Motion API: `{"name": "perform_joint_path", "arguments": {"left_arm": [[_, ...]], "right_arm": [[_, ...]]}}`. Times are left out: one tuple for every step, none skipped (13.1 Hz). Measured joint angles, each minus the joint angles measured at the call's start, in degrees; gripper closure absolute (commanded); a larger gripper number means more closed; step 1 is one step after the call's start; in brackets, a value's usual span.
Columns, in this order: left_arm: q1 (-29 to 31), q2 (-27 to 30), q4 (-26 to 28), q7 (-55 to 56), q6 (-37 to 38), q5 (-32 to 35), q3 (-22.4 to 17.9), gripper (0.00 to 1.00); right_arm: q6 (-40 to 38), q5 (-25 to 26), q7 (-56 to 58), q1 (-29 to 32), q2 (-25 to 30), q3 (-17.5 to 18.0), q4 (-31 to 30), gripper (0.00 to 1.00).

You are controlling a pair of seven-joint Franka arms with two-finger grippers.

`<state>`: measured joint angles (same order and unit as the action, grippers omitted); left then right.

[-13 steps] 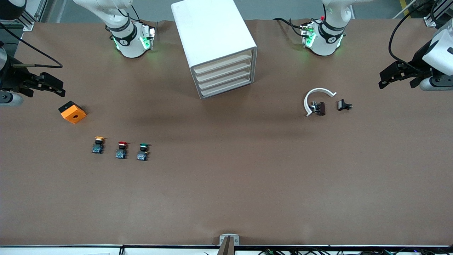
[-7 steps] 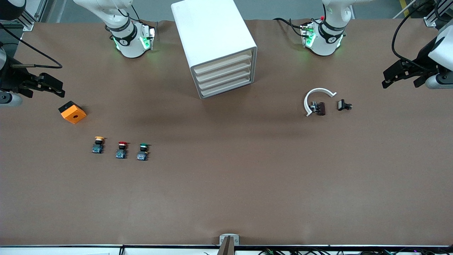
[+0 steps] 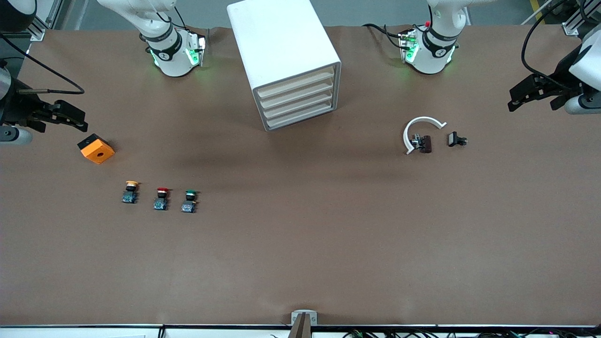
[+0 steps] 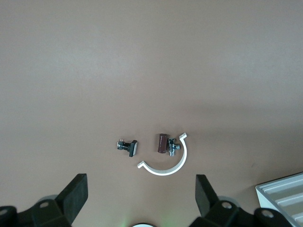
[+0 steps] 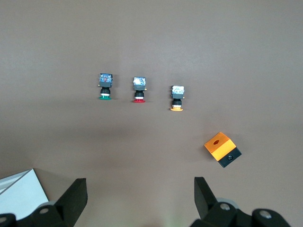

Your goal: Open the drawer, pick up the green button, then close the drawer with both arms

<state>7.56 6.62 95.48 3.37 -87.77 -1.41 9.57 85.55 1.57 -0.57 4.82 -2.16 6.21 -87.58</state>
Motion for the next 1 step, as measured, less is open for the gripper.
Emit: {"name": "perform_joint_path", "arguments": {"left_arm": [[0.0, 0.0, -0.3, 0.0, 0.4, 0.0, 0.0, 0.0]], "right_arm": [[0.0, 0.0, 0.0, 0.0, 0.0, 0.0, 0.0, 0.0]]}}
